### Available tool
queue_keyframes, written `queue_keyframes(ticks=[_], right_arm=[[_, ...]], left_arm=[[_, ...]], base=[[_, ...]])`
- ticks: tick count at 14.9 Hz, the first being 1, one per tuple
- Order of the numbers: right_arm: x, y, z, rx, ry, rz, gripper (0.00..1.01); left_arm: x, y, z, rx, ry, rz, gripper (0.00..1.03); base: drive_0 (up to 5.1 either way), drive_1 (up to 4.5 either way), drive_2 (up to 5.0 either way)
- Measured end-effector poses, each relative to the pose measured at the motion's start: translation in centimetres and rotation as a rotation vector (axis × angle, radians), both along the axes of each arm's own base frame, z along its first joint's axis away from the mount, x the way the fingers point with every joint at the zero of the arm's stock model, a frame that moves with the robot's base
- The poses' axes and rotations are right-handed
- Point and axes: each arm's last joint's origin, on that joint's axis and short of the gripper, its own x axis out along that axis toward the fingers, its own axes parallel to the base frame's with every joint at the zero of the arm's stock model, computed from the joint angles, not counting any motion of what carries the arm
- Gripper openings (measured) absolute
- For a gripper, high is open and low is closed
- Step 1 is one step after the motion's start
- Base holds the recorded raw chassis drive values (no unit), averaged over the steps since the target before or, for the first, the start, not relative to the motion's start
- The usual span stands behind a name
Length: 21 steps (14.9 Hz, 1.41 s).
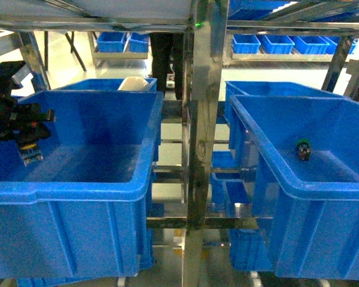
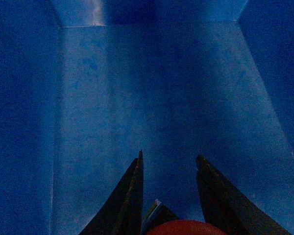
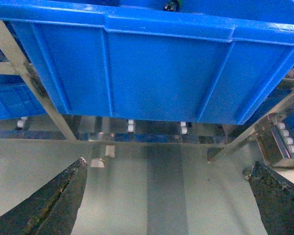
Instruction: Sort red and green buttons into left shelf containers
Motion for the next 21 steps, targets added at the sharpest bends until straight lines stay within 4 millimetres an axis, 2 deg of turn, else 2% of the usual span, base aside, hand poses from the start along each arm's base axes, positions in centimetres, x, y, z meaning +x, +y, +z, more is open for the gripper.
queue_keyframes(ticks=[1,2,3,7,8,9,10,13,15,18,20,21], right_arm=[[0.0,0.0,0.0,0.000,0.000,0.000,0.98],[0.0,0.0,0.0,0.000,0.000,0.000,0.98],[0.0,0.0,0.0,0.000,0.000,0.000,0.98],[0.0,0.0,0.0,0.000,0.000,0.000,0.98],[0.0,0.0,0.0,0.000,0.000,0.000,0.98],[0.0,0.0,0.0,0.000,0.000,0.000,0.98],[0.0,0.0,0.0,0.000,0.000,0.000,0.98],[0.0,0.0,0.0,0.000,0.000,0.000,0.98],[0.0,0.0,0.0,0.000,0.000,0.000,0.98],[0.0,0.0,0.0,0.000,0.000,0.000,0.98],[0.0,0.0,0.0,0.000,0.000,0.000,0.98],[0.0,0.0,0.0,0.000,0.000,0.000,0.98]], left_arm=[[1.1,1.4,-0.3,-0.018,0.009,0.001,0.30],[1.4,2.1,-0.3,-0.025,0.014,0.009,0.32],[1.4,2.2,-0.2,-0.032,0.018,-0.005,0.45],[1.4,-0.6,-0.1,-0.043,0.002,-0.100,0.93],[0.9,-1.3,0.5,-0.045,-0.016,-0.115,1.00],[0.1,-1.5,1.6,-0.054,-0.033,-0.115,0.97],[-1.8,-1.3,2.6,-0.100,-0.014,-0.084,0.98],[-6.6,-0.6,4.0,-0.159,-0.020,-0.030,0.98],[-10.8,-1.1,5.4,-0.195,-0.057,-0.039,0.98],[-16.9,-1.7,9.2,-0.181,-0.261,0.023,0.98],[-20.5,-2.1,9.9,-0.197,-0.311,0.101,0.98],[-21.2,-2.2,9.9,-0.196,-0.320,0.123,0.98]], base=[[0.0,0.00,0.0],[0.0,0.00,0.0],[0.0,0.00,0.0],[0.0,0.00,0.0],[0.0,0.00,0.0],[0.0,0.00,0.0],[0.0,0.00,0.0],[0.0,0.00,0.0],[0.0,0.00,0.0],[0.0,0.00,0.0],[0.0,0.00,0.0],[0.0,0.00,0.0]])
